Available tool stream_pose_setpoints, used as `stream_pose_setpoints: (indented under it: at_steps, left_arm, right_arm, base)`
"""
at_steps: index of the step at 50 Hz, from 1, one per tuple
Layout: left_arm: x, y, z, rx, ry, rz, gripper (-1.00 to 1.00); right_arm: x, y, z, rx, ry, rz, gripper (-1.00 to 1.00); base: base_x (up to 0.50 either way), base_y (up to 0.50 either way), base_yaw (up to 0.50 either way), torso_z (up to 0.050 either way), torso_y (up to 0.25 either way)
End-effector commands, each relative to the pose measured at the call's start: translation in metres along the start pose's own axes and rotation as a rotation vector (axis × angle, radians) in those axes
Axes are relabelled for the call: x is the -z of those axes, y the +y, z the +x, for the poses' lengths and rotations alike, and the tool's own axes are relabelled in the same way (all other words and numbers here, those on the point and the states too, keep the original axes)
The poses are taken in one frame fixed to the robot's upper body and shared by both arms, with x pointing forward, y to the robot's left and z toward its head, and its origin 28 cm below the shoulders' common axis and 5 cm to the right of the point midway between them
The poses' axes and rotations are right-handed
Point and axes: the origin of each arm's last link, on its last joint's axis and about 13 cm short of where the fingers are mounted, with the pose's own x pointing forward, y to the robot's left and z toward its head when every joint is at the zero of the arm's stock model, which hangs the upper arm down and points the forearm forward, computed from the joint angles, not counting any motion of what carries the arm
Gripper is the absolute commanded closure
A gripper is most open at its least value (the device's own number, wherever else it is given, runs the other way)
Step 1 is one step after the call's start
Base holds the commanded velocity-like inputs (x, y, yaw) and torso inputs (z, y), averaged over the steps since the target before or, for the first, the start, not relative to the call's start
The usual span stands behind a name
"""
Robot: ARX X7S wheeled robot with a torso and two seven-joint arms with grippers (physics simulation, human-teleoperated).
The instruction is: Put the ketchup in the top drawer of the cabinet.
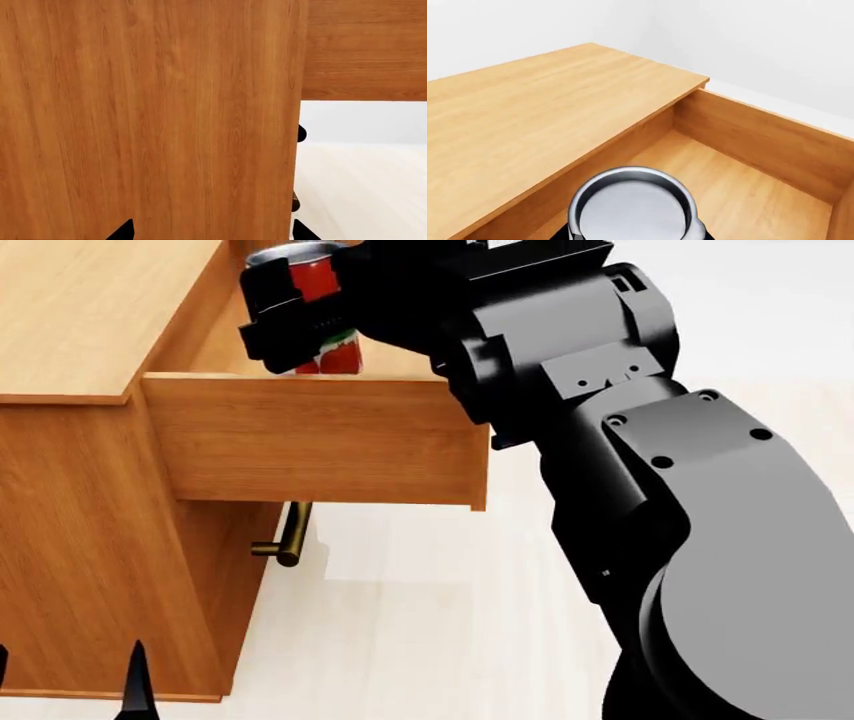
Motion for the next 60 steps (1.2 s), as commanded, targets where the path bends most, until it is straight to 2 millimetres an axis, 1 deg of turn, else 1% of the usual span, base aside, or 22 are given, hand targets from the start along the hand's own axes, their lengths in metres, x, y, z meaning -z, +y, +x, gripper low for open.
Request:
stream_pose_setpoints:
  at_steps: [1, 2, 10, 27, 30, 34, 36, 42, 44, 48, 56, 60]
  left_arm:
    - [0.000, 0.000, 0.000, -0.003, -0.001, 0.002, -1.00]
    - [0.000, 0.000, 0.000, -0.002, -0.001, 0.001, -1.00]
    - [0.000, 0.000, 0.000, -0.004, 0.000, 0.002, -1.00]
    - [0.000, 0.000, 0.000, -0.005, -0.001, 0.004, -1.00]
    - [0.000, 0.000, 0.000, -0.004, 0.000, 0.004, -1.00]
    - [0.000, -0.001, 0.000, -0.001, 0.000, 0.003, -1.00]
    - [0.001, -0.001, 0.000, 0.001, 0.001, 0.002, -1.00]
    - [0.000, -0.001, 0.000, 0.001, 0.002, 0.001, -1.00]
    - [0.000, -0.001, 0.000, 0.000, 0.002, 0.003, -1.00]
    - [0.002, -0.001, 0.000, 0.000, 0.005, 0.002, -1.00]
    - [0.001, -0.001, 0.001, 0.002, 0.003, 0.003, -1.00]
    - [0.000, -0.001, 0.001, 0.002, 0.000, 0.004, -1.00]
  right_arm:
    - [-0.003, -0.001, 0.000, 0.003, -0.016, -0.029, 1.00]
    - [-0.002, -0.001, 0.000, 0.003, -0.015, -0.030, -1.00]
    - [0.000, -0.002, 0.001, -0.002, -0.020, -0.047, -1.00]
    - [-0.004, -0.001, 0.001, -0.001, -0.042, -0.059, -1.00]
    - [-0.010, -0.002, -0.001, 0.016, -0.068, -0.065, -1.00]
    - [-0.026, -0.003, -0.003, 0.074, -0.198, -0.076, -1.00]
    - [-0.034, -0.002, -0.005, 0.073, -0.254, -0.070, -1.00]
    - [-0.041, -0.001, -0.005, 0.083, -0.352, -0.067, -1.00]
    - [-0.046, -0.002, -0.006, 0.096, -0.423, -0.056, -1.00]
    - [-0.054, -0.002, -0.009, 0.115, -0.500, -0.028, -1.00]
    - [-0.060, -0.003, -0.012, 0.138, -0.532, -0.023, -1.00]
    - [-0.070, -0.004, -0.018, 0.157, -0.566, -0.011, -1.00]
  base:
    - [0.00, 0.00, 0.00, 0.000, 0.000]
    - [0.00, 0.00, 0.00, 0.000, 0.000]
    - [0.00, 0.00, 0.00, 0.000, 0.001]
    - [0.00, 0.00, 0.00, 0.000, 0.000]
    - [0.00, 0.00, 0.00, 0.000, 0.000]
    - [0.00, 0.00, 0.00, 0.000, 0.000]
    - [0.00, 0.00, 0.00, 0.000, 0.000]
    - [0.00, 0.00, 0.00, 0.000, 0.000]
    - [0.00, 0.00, 0.00, 0.000, 0.000]
    - [0.00, 0.00, 0.00, 0.000, 0.000]
    - [0.00, 0.00, 0.00, 0.000, 0.000]
    - [0.00, 0.00, 0.00, 0.000, 0.000]
